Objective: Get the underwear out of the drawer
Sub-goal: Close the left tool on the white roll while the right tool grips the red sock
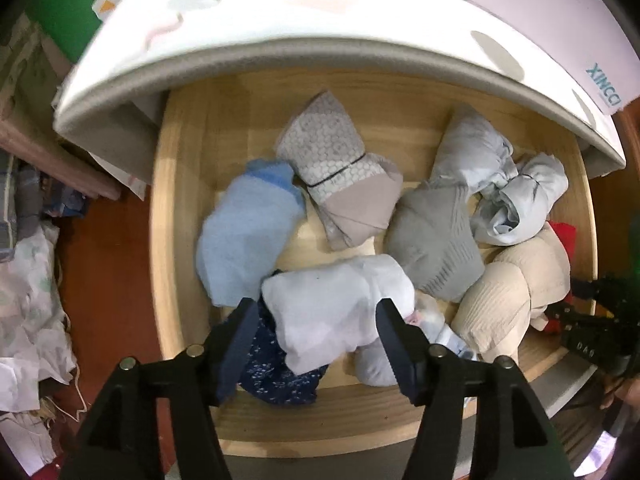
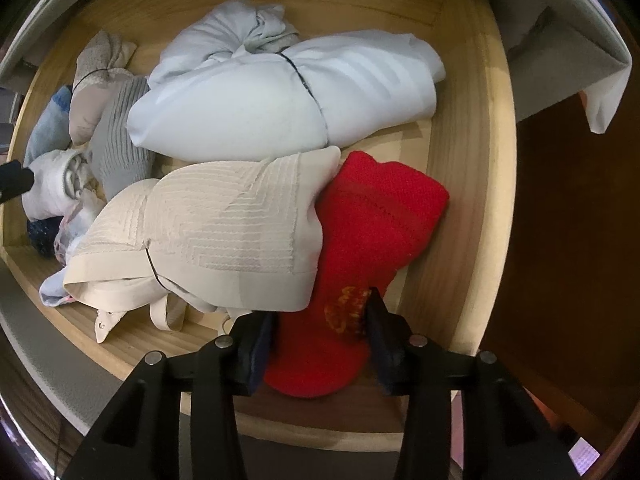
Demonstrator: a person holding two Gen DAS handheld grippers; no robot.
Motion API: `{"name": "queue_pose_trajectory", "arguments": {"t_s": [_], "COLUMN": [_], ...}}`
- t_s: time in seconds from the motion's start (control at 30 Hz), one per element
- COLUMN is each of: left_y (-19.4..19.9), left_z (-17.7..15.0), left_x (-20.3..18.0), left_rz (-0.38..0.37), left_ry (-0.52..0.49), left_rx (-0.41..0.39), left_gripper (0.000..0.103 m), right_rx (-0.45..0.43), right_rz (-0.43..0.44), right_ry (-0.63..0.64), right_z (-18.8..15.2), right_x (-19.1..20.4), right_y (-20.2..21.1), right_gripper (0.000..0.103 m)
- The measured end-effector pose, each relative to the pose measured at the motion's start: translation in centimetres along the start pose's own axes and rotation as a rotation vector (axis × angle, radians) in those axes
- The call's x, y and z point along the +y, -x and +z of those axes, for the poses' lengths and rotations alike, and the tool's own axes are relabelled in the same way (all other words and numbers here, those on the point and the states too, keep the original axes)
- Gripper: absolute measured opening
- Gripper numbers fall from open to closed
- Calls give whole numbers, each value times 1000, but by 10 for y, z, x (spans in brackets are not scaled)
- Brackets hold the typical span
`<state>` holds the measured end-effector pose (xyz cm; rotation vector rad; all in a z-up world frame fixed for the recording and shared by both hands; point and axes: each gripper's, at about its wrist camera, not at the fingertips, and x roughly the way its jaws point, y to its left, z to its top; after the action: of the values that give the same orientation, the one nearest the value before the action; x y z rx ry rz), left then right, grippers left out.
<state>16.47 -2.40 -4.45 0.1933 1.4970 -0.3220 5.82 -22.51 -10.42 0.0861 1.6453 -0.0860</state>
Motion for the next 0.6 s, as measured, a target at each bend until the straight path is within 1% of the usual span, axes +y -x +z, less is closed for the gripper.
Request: {"name": "queue_pose_trajectory", "arguments": {"t_s": [0.1, 0.3, 0.43, 0.6], "left_y": [-14, -25, -35, -44], "left_z": [2, 8, 13, 25], "left_x": [-6, -22, -28, -32], "left_rz": [15, 36, 52, 72], "left_ry": [-6, -26, 8, 25], "left_rx": [31, 41, 47, 44], "left_gripper": [64, 69, 73, 77], "right_rx": [-2, 12, 19, 34], "right_rz": [-22, -71, -101, -127], "right_ry": [14, 52, 75, 88], "right_z": [1, 5, 10, 15], "right_x": [5, 18, 23, 28], "right_y": [-3, -10, -14, -19], "right_gripper": [44, 45, 46, 47]}}
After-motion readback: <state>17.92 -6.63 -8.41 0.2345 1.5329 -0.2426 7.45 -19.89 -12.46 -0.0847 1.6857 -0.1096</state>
